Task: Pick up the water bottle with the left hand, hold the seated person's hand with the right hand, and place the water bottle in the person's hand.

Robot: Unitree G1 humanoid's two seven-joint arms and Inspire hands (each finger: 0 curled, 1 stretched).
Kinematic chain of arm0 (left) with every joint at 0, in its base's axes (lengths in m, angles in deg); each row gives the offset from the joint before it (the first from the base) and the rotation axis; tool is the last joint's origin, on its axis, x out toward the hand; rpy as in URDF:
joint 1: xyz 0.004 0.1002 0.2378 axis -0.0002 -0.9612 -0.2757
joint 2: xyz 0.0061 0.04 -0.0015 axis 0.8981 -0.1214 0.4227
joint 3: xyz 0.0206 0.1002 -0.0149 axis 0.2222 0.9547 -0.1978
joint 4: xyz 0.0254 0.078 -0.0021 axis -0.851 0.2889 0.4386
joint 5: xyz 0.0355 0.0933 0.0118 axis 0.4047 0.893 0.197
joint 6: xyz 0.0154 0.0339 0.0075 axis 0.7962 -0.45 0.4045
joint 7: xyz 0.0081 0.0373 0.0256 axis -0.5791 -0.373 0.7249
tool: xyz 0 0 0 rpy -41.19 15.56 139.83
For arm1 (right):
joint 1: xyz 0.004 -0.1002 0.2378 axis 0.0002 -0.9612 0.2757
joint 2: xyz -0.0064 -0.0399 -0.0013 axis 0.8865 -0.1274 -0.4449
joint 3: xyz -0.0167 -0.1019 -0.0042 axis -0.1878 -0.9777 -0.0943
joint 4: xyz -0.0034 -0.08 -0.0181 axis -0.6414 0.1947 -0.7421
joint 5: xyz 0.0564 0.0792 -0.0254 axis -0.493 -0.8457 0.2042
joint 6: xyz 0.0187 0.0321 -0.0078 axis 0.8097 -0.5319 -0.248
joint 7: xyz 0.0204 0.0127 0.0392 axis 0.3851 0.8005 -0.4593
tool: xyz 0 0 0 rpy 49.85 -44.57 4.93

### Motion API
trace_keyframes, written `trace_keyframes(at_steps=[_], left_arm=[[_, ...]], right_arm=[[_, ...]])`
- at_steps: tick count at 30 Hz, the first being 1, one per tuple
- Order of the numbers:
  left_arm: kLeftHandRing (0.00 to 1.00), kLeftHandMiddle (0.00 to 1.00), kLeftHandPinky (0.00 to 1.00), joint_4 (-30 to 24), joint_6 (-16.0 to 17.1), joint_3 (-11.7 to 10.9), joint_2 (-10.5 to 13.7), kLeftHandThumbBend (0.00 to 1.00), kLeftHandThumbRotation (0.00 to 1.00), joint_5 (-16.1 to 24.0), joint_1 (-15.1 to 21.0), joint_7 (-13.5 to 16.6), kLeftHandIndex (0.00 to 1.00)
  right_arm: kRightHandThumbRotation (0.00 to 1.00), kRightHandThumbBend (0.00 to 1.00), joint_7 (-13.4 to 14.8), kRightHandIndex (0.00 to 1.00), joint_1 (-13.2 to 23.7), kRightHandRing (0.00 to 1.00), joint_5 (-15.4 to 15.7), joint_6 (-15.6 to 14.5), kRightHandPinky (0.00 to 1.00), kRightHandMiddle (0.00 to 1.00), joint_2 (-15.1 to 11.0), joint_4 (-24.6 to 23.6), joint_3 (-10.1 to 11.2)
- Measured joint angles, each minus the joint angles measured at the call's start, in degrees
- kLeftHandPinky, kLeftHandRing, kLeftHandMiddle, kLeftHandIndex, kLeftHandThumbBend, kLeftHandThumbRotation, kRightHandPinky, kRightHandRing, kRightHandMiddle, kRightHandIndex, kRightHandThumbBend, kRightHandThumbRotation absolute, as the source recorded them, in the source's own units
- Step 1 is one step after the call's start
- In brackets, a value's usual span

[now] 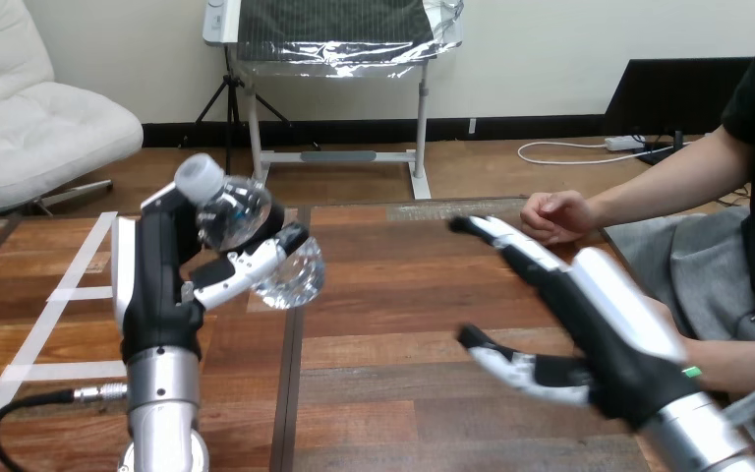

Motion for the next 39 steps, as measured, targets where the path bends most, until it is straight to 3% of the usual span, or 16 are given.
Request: trace_keyframes(at_steps=[7,17,39], left_arm=[[0.42,0.46,0.38,-3.1,0.0,0.2,-1.2,0.63,0.0,0.1,-0.1,-0.8,0.49],[0.42,0.46,0.38,-4.7,0.0,0.3,-2.1,0.63,0.0,0.2,-0.1,-1.6,0.49],[0.42,0.46,0.39,-4.8,0.0,0.1,-3.4,0.63,0.0,0.6,-1.6,-2.9,0.49]], right_arm=[[0.0,0.78,-1.7,0.85,0.7,0.86,2.7,-3.7,0.78,0.9,-4.4,-2.1,4.0],[0.0,0.82,-3.1,0.85,2.6,0.87,3.2,-6.3,0.78,0.91,-8.7,-2.6,7.8],[0.0,0.79,-10.2,0.88,4.8,0.91,10.3,-15.3,0.82,0.92,-14.6,-2.3,8.2]])
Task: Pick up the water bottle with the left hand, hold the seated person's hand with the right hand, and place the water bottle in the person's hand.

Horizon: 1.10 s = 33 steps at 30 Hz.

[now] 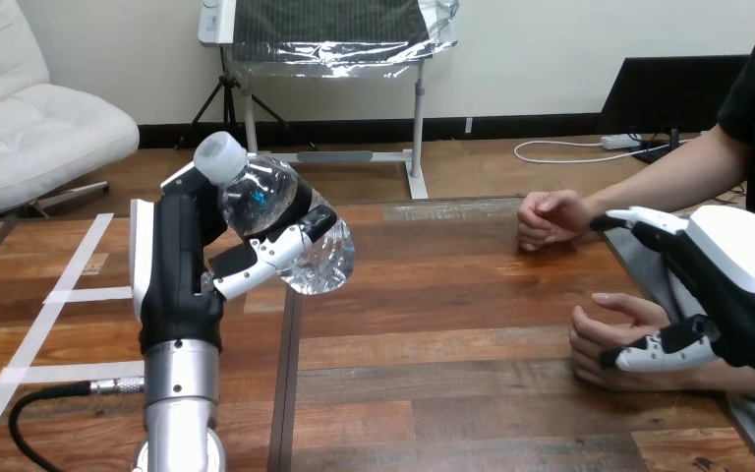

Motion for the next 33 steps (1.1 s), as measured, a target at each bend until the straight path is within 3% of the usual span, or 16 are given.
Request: trace_keyframes(at_steps=[18,33], left_arm=[[0.42,0.46,0.39,0.0,0.1,-0.2,0.0,0.62,0.0,0.0,-0.6,-0.2,0.49],[0.42,0.46,0.39,0.0,0.1,-0.3,0.0,0.62,0.0,0.0,-0.6,-0.5,0.49]], right_arm=[[0.0,0.76,-8.2,0.89,3.5,0.93,4.0,-5.4,0.84,0.93,-4.1,2.7,-1.9],[0.0,0.77,-12.1,0.89,6.5,0.92,6.5,-5.9,0.84,0.92,-6.7,6.7,-5.8]])
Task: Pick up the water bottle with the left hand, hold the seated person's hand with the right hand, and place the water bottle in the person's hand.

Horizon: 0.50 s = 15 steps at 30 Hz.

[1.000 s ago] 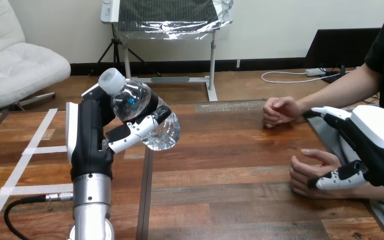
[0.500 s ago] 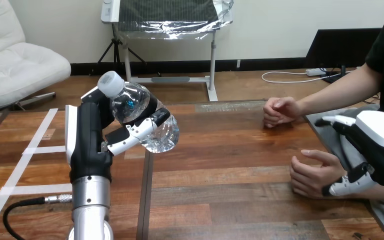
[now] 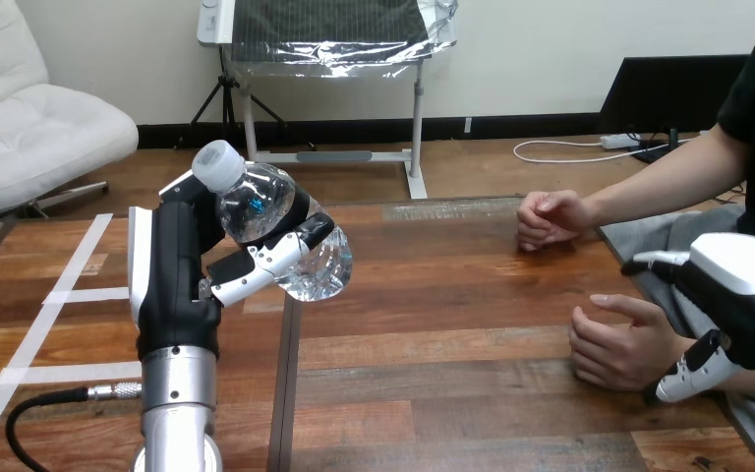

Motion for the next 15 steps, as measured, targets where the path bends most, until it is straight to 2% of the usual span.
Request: trace_keyframes(at_steps=[7,15], left_arm=[[0.42,0.46,0.39,0.0,0.0,0.0,0.0,0.62,0.0,0.0,0.0,0.0,0.49],[0.42,0.46,0.38,0.0,0.1,-0.1,0.0,0.62,0.0,0.0,0.0,0.0,0.49]], right_arm=[[0.02,0.77,-1.8,0.9,1.7,0.93,1.2,-0.2,0.86,0.94,-1.1,2.3,-1.7],[0.03,0.76,-2.9,0.9,3.2,0.94,1.8,-0.3,0.86,0.94,-1.5,4.8,-2.4]])
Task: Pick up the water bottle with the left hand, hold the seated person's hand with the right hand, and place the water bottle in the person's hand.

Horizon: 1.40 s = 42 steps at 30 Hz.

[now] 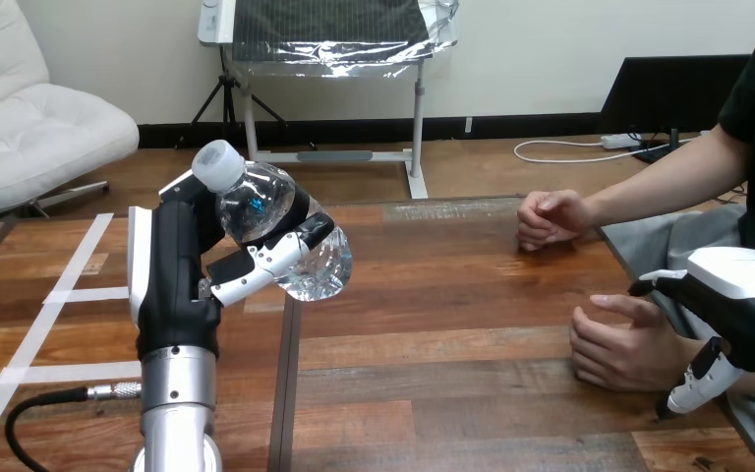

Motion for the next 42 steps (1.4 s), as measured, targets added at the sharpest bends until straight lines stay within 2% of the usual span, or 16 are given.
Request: trace_keyframes(at_steps=[6,18,31,42], left_arm=[[0.41,0.46,0.38,0.0,0.0,0.0,0.0,0.62,0.0,0.0,0.0,0.0,0.49],[0.42,0.46,0.39,0.0,0.0,-0.1,0.0,0.61,0.0,-0.1,0.0,-0.1,0.49],[0.42,0.46,0.39,0.0,0.1,-0.1,0.0,0.61,0.0,-0.1,0.0,-0.3,0.49],[0.41,0.46,0.38,0.0,0.3,-0.1,0.1,0.62,0.0,0.1,0.0,-0.3,0.49]], right_arm=[[0.02,0.76,-1.4,0.9,1.5,0.94,1.4,0.0,0.87,0.95,-0.6,2.2,-1.4],[0.0,0.74,-3.5,0.89,5.7,0.93,2.1,0.1,0.86,0.94,-2.2,6.7,-4.0],[0.0,0.73,-3.9,0.89,8.3,0.91,3.8,0.2,0.82,0.93,-2.4,11.1,-6.5],[0.01,0.72,-4.0,0.9,9.3,0.92,4.4,-1.0,0.82,0.94,-2.4,14.4,-8.3]])
